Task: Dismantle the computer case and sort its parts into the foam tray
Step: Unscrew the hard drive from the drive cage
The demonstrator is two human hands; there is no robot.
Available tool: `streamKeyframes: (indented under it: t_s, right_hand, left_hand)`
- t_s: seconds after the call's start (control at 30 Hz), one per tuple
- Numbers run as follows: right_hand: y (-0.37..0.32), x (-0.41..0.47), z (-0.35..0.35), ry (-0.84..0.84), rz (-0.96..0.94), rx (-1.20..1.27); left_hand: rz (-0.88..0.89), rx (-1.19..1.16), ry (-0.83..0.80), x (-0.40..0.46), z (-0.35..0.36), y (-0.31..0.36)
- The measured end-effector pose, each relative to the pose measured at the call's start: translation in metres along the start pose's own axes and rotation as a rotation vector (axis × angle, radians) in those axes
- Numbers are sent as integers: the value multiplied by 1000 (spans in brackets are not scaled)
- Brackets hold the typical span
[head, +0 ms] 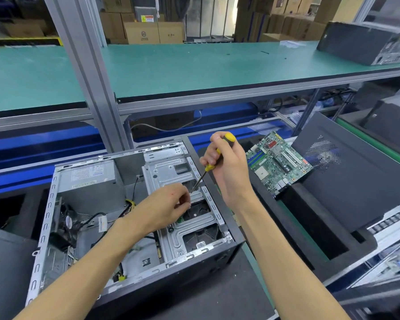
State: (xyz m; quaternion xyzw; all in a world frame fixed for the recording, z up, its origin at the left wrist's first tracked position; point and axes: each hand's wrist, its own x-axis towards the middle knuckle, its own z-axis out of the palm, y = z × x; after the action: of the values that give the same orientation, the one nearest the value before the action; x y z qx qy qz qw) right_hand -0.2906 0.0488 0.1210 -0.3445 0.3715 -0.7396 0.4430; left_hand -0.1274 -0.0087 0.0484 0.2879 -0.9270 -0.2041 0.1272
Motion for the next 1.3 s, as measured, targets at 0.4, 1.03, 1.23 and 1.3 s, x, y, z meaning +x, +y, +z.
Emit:
streamKeyframes:
  t_s: [0.4,1.03,1.23,1.3]
  right_hand:
    - [6,-5,-11,49,50,83]
    - [6,-19,-11,-45,124,-12]
    - [1,-31,-7,-59,154,60]
    - [-1,-36,-4,-67,143,63]
  left_hand:
    - [-413,-393,235,-5,-38,-30]
    - [-239,-41,37,10,-29,-32]
    - [-237,-70,113,-1,-32,-29]
    - [-259,-138,194,-12,-34,-25]
